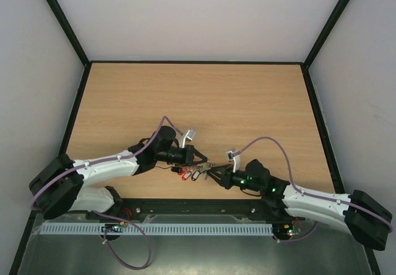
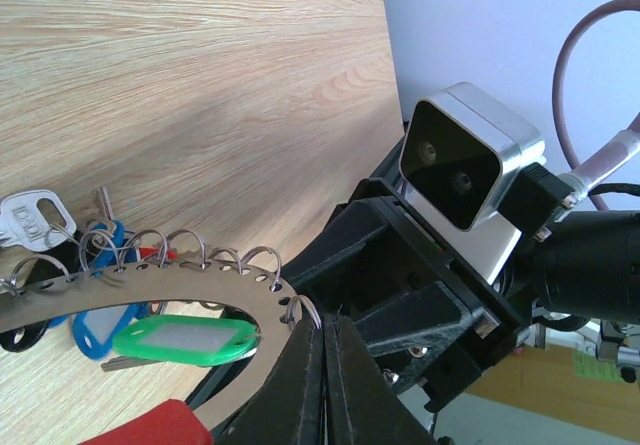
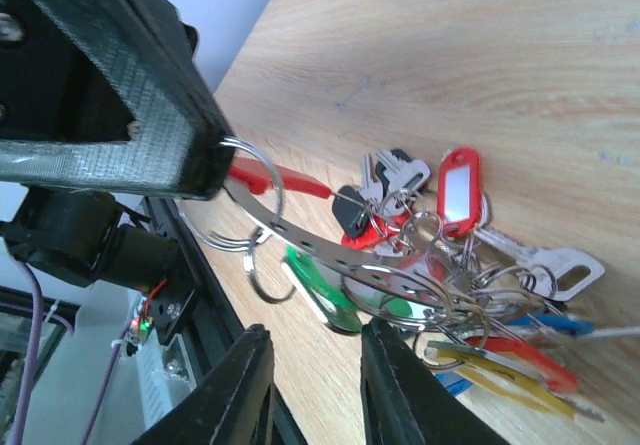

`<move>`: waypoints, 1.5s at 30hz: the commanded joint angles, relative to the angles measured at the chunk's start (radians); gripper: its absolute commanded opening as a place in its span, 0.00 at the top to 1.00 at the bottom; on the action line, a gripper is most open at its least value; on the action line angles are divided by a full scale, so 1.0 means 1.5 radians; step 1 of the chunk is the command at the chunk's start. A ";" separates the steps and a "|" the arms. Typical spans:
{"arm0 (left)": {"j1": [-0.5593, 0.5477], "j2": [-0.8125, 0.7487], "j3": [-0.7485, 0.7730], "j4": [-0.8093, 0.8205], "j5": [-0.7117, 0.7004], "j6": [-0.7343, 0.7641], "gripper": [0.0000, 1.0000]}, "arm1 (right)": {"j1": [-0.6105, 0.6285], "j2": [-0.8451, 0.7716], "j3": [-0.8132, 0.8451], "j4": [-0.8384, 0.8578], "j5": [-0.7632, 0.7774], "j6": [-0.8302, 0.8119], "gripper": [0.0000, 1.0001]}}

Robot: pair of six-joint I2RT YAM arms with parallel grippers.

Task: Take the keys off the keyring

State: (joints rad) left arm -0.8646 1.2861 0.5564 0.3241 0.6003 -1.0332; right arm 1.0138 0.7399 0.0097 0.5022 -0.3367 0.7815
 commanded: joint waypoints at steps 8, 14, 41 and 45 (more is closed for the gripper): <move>0.004 -0.019 0.022 0.009 0.019 -0.008 0.98 | 0.000 0.040 0.001 0.056 0.031 -0.022 0.67; 0.004 -0.019 0.024 0.012 0.025 -0.011 0.98 | 0.000 0.056 0.004 0.076 0.046 -0.035 0.63; 0.004 -0.023 0.028 0.034 0.043 -0.017 0.98 | 0.000 0.136 0.010 0.192 0.017 -0.059 0.76; 0.003 -0.024 0.028 0.037 0.044 -0.020 0.97 | 0.000 0.137 0.009 0.203 0.033 -0.058 0.77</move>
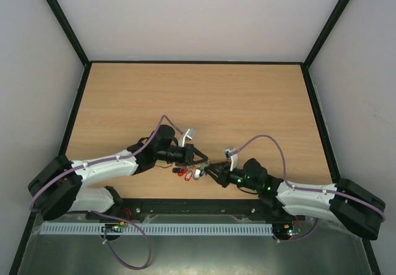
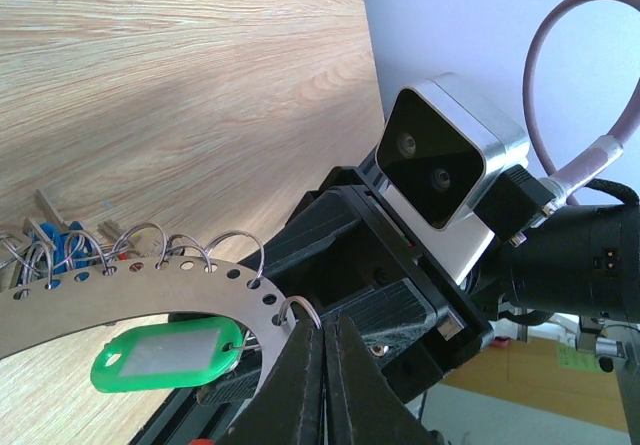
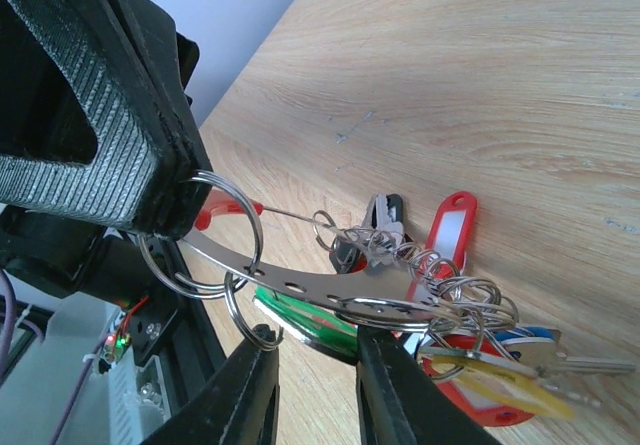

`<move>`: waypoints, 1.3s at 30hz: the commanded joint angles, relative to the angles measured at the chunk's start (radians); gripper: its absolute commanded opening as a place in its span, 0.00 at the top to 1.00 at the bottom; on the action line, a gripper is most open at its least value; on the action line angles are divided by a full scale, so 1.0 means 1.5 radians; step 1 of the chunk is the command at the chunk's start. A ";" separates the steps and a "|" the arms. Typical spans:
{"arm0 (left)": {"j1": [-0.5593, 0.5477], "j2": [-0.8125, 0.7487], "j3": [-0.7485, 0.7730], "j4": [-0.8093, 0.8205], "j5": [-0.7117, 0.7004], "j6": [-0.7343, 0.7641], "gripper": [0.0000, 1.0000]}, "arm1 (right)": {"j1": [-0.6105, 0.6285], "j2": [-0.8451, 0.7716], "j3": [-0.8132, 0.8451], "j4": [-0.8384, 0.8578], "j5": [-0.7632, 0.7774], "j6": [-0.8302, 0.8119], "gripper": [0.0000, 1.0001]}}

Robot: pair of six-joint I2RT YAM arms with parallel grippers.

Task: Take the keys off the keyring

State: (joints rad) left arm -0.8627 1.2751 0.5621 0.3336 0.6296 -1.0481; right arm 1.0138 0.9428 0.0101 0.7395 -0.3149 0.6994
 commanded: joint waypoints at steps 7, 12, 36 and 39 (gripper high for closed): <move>0.002 -0.016 0.024 0.031 0.028 -0.010 0.98 | 0.000 0.023 0.009 0.094 0.011 -0.005 0.85; 0.003 -0.019 0.023 0.030 0.027 -0.009 0.98 | 0.000 0.035 0.005 0.120 -0.002 -0.002 0.91; 0.004 -0.026 0.018 0.038 0.033 -0.012 0.98 | 0.000 0.039 -0.005 0.187 0.029 -0.009 0.73; 0.004 -0.024 0.017 0.040 0.034 -0.014 0.98 | 0.001 0.041 0.000 0.190 0.038 -0.012 0.73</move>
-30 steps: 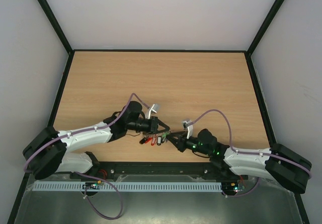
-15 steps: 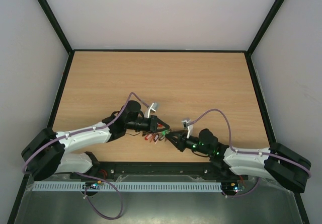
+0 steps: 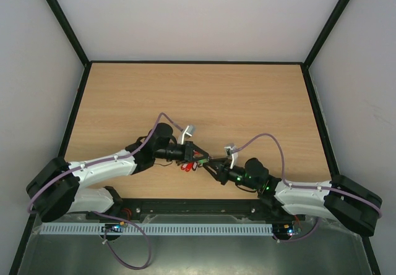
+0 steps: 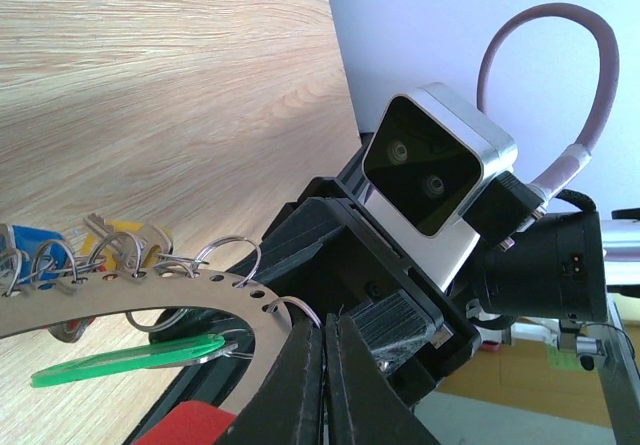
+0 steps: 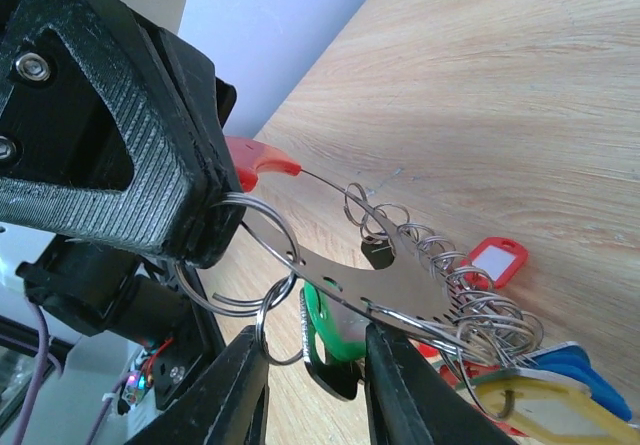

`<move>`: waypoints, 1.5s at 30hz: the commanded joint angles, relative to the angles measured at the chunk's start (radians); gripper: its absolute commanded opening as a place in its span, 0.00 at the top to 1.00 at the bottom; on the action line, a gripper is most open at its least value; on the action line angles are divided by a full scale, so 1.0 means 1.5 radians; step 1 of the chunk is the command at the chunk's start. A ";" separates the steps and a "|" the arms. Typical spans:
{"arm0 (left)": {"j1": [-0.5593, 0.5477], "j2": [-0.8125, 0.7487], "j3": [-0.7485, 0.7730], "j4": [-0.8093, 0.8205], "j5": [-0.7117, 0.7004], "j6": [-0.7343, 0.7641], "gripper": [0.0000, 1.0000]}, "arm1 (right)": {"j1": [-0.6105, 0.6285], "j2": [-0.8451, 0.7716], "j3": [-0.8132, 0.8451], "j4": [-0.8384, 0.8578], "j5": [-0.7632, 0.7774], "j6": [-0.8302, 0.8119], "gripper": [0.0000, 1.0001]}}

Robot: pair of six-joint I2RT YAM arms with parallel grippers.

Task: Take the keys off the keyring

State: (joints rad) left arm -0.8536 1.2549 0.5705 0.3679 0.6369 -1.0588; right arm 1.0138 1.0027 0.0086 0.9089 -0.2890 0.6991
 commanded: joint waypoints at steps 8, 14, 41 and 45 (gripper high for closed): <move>-0.002 -0.015 0.009 0.019 0.023 -0.008 0.98 | 0.000 0.003 0.006 0.073 0.036 -0.017 0.92; 0.011 -0.029 0.000 0.017 0.013 -0.010 0.97 | 0.001 -0.025 -0.005 0.047 0.037 -0.016 0.98; 0.021 -0.017 -0.014 -0.007 -0.038 0.034 0.98 | 0.001 -0.029 0.070 -0.093 0.004 0.012 0.93; 0.021 -0.022 -0.020 -0.003 -0.052 0.027 0.98 | 0.001 -0.026 0.066 -0.087 0.017 0.026 0.96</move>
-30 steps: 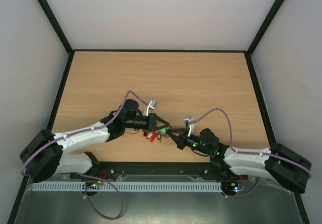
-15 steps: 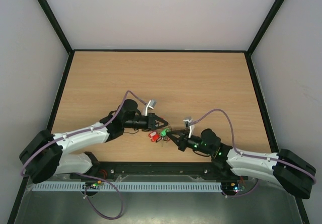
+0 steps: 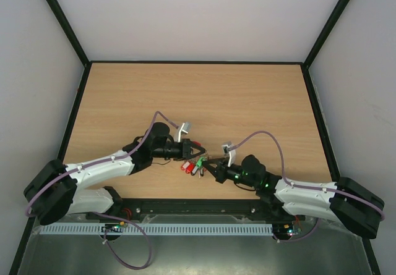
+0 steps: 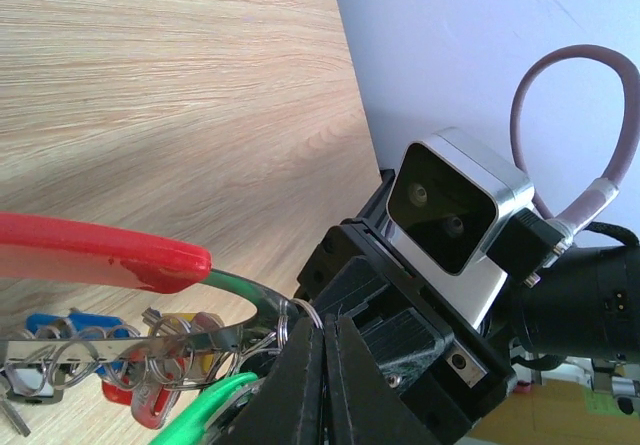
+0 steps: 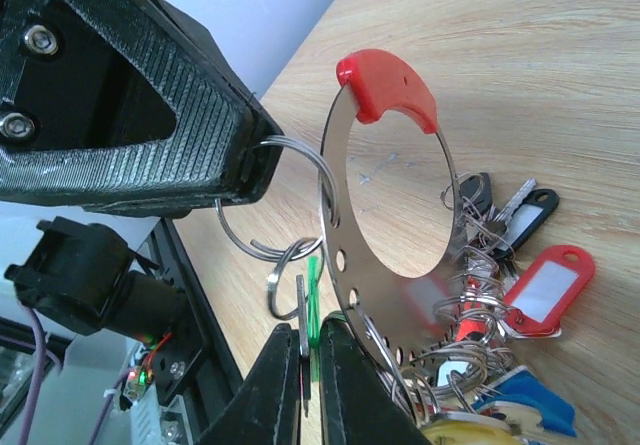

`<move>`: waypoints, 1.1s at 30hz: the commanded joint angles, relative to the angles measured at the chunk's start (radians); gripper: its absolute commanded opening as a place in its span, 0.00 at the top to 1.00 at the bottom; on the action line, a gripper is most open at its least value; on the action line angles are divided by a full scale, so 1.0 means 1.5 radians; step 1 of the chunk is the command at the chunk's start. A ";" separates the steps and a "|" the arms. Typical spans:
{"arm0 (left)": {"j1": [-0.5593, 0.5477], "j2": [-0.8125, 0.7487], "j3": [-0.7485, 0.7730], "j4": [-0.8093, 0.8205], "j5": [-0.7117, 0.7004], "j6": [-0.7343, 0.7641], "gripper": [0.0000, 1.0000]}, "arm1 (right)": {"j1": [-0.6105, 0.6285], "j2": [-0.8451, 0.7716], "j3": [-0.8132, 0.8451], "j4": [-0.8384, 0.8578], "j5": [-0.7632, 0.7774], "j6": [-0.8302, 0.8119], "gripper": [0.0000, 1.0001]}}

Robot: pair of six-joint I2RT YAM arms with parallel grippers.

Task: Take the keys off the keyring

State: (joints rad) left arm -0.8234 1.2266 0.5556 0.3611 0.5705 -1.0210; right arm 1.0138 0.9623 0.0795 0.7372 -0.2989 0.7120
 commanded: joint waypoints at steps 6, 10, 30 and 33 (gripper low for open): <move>0.001 -0.013 -0.028 0.014 -0.048 -0.003 0.98 | 0.000 -0.003 0.022 0.033 0.036 0.055 0.98; 0.000 -0.019 -0.018 -0.037 -0.101 0.039 0.98 | 0.001 -0.005 0.044 -0.018 0.051 0.083 0.98; -0.003 -0.056 -0.056 -0.007 -0.160 0.040 0.97 | 0.000 0.029 0.079 -0.079 0.051 0.148 0.98; -0.002 -0.064 -0.061 0.000 -0.163 0.036 0.98 | 0.001 0.026 0.074 -0.078 0.053 0.156 0.98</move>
State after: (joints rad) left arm -0.8253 1.1610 0.4778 0.3172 0.3473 -0.9539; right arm 1.0138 1.0058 0.1734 0.6159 -0.2287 0.9161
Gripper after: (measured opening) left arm 0.027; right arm 0.022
